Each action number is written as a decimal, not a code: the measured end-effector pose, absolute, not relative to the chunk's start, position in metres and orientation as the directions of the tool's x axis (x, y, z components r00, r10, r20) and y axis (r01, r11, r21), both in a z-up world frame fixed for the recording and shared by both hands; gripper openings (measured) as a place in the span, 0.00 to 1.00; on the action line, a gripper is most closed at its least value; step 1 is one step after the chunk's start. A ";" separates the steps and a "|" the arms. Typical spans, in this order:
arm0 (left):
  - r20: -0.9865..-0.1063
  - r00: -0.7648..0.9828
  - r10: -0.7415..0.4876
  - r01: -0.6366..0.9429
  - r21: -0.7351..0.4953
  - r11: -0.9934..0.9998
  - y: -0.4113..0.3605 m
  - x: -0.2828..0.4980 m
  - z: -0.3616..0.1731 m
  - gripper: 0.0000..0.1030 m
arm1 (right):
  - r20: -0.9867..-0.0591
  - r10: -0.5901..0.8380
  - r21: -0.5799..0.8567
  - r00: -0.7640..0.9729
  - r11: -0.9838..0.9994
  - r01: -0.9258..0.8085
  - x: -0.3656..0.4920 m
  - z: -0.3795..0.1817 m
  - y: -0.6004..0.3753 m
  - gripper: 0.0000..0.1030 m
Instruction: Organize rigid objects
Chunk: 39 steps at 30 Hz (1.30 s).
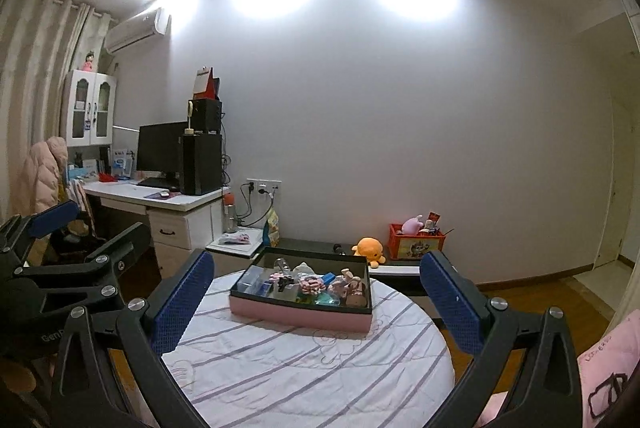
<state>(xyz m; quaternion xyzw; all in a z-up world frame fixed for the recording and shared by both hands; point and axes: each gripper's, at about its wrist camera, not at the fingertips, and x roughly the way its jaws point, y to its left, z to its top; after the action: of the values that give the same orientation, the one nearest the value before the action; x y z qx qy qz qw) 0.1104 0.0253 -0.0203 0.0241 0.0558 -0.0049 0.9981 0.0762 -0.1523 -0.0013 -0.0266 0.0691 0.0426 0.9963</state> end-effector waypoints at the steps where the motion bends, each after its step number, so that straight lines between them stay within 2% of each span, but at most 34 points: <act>1: -0.104 0.995 -0.006 0.011 0.049 0.999 0.026 0.104 -0.018 1.00 | -0.138 0.082 -0.047 0.987 0.995 -0.089 0.072 0.001 -0.151 1.00; 22: 0.040 0.998 0.051 -0.054 0.080 0.995 0.018 0.009 0.024 1.00 | -0.063 0.108 -0.052 0.992 0.992 -0.112 -0.005 0.035 -0.150 1.00; 29: 0.046 0.999 0.015 -0.017 0.056 0.998 0.017 0.005 0.026 1.00 | -0.031 0.096 -0.051 0.995 0.994 -0.097 -0.014 0.037 -0.151 1.00; 39: 0.066 0.998 0.019 -0.023 0.063 0.998 0.015 0.006 0.022 1.00 | -0.036 0.092 -0.048 0.995 0.994 -0.094 -0.017 0.035 -0.150 1.00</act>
<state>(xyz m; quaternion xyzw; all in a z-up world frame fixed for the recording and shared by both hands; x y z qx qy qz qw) 0.0059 0.0154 0.0219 0.0319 -0.0325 0.0105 0.9989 -0.0166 -0.1505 0.0348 -0.0248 0.0170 0.0465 0.9985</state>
